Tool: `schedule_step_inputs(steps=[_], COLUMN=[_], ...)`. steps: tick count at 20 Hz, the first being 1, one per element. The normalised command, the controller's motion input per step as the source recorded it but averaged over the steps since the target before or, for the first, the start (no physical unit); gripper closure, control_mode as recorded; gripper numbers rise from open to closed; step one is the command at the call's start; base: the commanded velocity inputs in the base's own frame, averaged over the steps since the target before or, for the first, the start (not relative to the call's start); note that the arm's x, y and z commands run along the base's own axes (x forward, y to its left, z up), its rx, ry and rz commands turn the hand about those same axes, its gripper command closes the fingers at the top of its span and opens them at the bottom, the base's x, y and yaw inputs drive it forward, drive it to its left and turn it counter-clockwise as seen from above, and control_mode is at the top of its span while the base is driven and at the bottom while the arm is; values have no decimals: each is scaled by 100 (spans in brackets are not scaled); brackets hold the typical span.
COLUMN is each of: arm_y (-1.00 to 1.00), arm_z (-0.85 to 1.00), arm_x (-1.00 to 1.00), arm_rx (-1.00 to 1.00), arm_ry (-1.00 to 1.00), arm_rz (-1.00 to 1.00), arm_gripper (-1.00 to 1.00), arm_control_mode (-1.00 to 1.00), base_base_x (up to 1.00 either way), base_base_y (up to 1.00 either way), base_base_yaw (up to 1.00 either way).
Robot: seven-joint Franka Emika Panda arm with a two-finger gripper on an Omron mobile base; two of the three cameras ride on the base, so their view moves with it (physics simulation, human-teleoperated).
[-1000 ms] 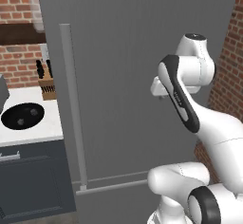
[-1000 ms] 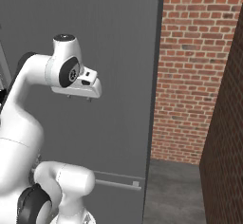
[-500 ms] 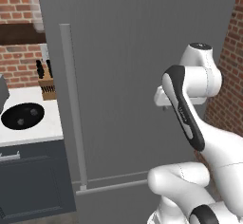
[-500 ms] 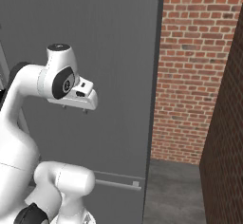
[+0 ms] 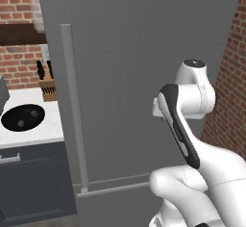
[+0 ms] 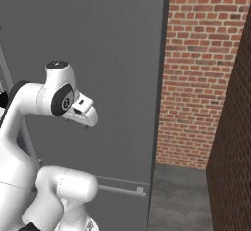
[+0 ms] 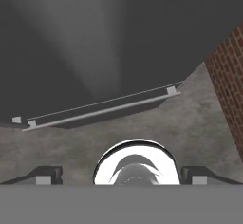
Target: Grab a lemon wedge from the fridge and one ice cube from the ice bowl, and put them in the glass of lemonade.
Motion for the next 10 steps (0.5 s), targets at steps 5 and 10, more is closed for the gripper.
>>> schedule_step_inputs(steps=[5,10], arm_y=[-2,0], arm_z=[-3,0], arm_x=[0,0], arm_rx=[0,0], arm_ry=[4,0], arm_rz=[-2,-2], arm_gripper=[-100,-100], arm_control_mode=[-100,-100], base_base_x=[0,0], base_base_y=[0,0], base_base_yaw=[0,0])
